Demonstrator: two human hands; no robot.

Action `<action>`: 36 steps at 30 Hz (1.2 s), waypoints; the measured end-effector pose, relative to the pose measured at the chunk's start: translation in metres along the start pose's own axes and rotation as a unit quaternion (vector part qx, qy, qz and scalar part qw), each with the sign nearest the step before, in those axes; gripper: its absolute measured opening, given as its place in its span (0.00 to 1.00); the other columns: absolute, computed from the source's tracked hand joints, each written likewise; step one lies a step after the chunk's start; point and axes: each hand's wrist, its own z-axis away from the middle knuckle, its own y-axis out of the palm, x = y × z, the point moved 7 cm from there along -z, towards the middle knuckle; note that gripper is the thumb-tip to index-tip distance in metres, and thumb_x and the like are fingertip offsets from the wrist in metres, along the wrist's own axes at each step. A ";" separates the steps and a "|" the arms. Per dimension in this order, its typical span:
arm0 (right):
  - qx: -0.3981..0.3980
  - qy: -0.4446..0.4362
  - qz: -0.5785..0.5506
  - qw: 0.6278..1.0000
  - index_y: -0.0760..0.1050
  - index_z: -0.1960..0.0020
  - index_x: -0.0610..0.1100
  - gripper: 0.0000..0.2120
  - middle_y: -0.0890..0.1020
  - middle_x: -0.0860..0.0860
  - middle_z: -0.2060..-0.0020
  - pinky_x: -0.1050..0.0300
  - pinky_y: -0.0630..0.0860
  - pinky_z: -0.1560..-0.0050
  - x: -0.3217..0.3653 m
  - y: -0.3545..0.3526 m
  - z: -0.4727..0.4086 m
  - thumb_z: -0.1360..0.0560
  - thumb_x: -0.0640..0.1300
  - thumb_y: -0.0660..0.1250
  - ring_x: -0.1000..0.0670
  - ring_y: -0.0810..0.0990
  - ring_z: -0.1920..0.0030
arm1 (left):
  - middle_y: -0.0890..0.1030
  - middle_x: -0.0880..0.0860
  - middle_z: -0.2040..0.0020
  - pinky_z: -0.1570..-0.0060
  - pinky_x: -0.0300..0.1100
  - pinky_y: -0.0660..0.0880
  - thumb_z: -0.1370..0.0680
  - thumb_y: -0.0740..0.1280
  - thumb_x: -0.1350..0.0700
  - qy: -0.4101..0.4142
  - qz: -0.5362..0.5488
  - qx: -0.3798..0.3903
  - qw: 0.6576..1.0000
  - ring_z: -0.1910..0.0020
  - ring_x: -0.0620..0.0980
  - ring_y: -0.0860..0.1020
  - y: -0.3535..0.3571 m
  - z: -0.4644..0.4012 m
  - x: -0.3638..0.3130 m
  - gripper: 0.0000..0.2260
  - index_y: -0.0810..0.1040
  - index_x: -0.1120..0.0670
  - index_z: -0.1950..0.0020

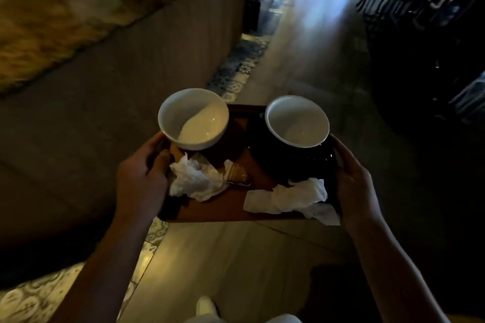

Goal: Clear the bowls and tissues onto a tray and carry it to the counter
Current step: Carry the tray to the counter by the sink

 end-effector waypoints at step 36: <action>0.455 -0.046 0.016 0.889 0.70 0.31 0.64 0.20 0.82 0.53 0.55 0.67 0.78 0.67 0.061 0.408 -0.238 0.19 0.45 0.64 0.62 0.84 0.64 | 0.84 0.42 0.52 0.62 0.42 0.80 0.16 0.63 0.59 -0.131 -0.016 -0.433 0.892 0.58 0.45 0.84 -0.182 -0.106 0.060 0.18 0.75 0.46 0.28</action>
